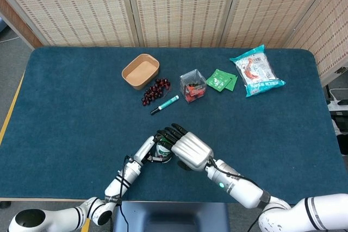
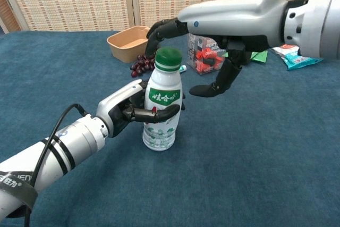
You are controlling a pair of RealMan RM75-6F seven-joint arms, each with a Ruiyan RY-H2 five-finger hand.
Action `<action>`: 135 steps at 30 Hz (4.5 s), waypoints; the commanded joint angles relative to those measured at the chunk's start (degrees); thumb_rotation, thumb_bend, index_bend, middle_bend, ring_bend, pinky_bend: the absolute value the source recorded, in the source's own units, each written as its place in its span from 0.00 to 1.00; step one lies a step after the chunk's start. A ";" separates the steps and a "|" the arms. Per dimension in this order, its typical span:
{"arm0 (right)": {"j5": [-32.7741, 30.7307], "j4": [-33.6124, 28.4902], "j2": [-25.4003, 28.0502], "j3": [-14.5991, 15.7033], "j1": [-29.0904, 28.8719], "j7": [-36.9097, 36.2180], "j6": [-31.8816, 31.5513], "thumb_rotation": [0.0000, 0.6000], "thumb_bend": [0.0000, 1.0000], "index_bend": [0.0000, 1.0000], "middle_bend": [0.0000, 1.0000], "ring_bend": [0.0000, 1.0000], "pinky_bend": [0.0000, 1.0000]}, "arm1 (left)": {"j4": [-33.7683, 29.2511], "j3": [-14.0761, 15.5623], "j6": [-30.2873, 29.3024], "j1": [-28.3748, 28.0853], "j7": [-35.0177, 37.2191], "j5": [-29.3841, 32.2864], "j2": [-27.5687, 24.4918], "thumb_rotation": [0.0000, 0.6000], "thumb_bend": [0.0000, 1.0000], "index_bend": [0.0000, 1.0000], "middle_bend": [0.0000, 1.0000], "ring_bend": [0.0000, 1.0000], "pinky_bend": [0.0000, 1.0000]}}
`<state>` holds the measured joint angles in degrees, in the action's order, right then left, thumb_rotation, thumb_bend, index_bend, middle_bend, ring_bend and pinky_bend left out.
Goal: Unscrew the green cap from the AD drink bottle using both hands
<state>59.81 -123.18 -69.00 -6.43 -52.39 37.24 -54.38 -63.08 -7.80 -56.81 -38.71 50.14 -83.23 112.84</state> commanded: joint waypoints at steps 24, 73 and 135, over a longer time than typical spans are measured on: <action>-0.99 0.70 2.29 2.20 1.43 1.19 -2.20 1.00 0.25 0.15 0.00 0.00 0.00 | -0.57 -0.12 0.33 0.06 -1.74 0.65 0.34 1.00 0.83 0.72 0.78 0.33 0.05; -3.28 3.60 -7.07 -0.82 -0.43 7.13 -9.63 1.00 0.25 0.45 0.00 0.00 0.00 | -0.17 0.03 1.12 -0.02 -2.29 0.73 0.61 1.00 0.82 0.71 0.78 0.33 0.05; 4.37 16.31 0.90 8.29 12.24 -0.81 -4.09 1.00 0.26 0.00 0.00 0.00 0.00 | 5.37 2.29 -6.52 2.34 13.48 -4.16 -0.15 1.00 0.47 0.00 0.00 0.00 0.00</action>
<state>64.37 -106.64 -68.29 1.91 -40.06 36.22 -58.65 -57.74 -5.58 -63.26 -36.36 63.55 -87.33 112.71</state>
